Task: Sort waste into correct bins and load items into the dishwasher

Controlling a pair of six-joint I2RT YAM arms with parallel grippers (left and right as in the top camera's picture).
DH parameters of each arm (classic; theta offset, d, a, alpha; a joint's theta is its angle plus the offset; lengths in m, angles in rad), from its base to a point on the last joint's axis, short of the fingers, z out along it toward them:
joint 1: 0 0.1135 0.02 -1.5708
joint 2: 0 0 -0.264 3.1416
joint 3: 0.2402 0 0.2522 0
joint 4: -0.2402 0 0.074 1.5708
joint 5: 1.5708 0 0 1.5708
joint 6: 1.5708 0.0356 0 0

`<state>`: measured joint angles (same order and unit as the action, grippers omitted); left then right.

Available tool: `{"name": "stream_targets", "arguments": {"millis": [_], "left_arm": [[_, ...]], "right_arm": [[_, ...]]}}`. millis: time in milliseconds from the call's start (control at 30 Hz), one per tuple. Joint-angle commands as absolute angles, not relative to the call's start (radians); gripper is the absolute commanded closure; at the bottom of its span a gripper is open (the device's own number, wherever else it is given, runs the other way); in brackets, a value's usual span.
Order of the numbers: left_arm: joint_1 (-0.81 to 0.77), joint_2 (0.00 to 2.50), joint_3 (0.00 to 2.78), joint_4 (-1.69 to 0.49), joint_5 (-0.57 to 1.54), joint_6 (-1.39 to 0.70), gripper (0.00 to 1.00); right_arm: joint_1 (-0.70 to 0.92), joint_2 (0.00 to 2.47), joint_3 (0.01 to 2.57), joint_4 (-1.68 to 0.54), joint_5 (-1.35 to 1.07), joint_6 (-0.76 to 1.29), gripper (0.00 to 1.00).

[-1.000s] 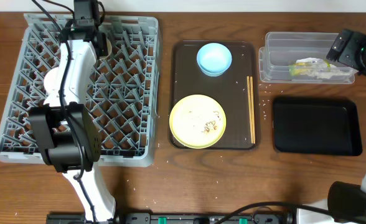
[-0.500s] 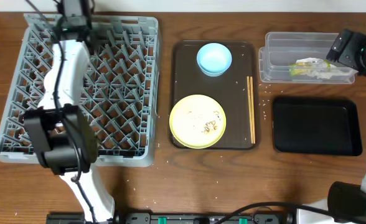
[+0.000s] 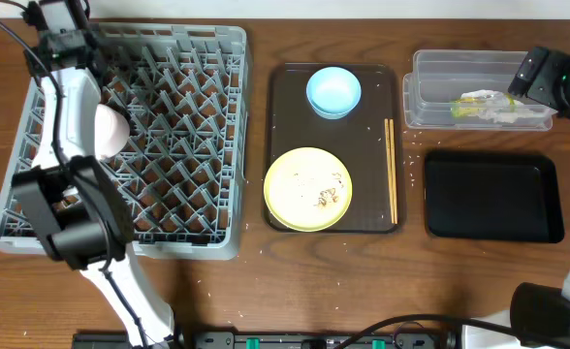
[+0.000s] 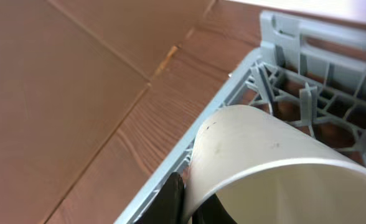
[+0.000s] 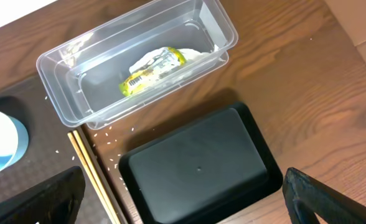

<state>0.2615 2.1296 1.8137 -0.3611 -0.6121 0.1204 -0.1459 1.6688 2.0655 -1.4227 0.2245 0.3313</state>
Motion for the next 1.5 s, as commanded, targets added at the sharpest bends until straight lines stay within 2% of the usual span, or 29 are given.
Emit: {"name": "stream_targets", "arguments": {"millis": [0, 200, 267, 300, 333, 800, 967, 1100, 1467], "left_arm": [[0.256, 2.173, 1.832, -0.361, -0.593, 0.146, 0.92], [0.250, 2.223, 1.827, -0.365, -0.546, 0.145, 0.92], [0.247, 2.231, 1.827, -0.369, -0.546, 0.146, 0.83], [0.245, 2.231, 1.827, -0.372, -0.546, 0.146, 0.70], [0.243, 2.231, 1.827, -0.373, -0.546, 0.146, 0.66], [0.178, 2.190, 1.827, -0.456, -0.551, 0.194, 0.67], [0.168, 2.152, 1.827, -0.471, -0.551, 0.194, 0.65], [0.167, 2.123, 1.827, -0.484, -0.551, 0.194, 0.57], [0.167, 2.102, 1.827, -0.542, -0.583, 0.194, 0.57]], "right_arm": [[-0.144, 1.671, 2.066, -1.417, 0.236, 0.320, 0.01], [-0.145, 1.671, 2.066, -1.409, 0.236, 0.321, 0.01], [-0.145, 1.671, 2.066, -1.405, 0.236, 0.320, 0.01], [-0.145, 1.671, 2.066, -1.403, 0.236, 0.321, 0.01], [-0.144, 1.671, 2.066, -1.402, 0.235, 0.321, 0.01], [-0.144, 1.671, 2.066, -1.399, 0.234, 0.321, 0.01], [-0.144, 1.671, 2.066, -1.407, 0.235, 0.321, 0.01], [-0.144, 1.671, 2.066, -1.407, 0.235, 0.321, 0.01], [-0.144, 1.671, 2.066, -1.409, 0.235, 0.321, 0.01]]}}
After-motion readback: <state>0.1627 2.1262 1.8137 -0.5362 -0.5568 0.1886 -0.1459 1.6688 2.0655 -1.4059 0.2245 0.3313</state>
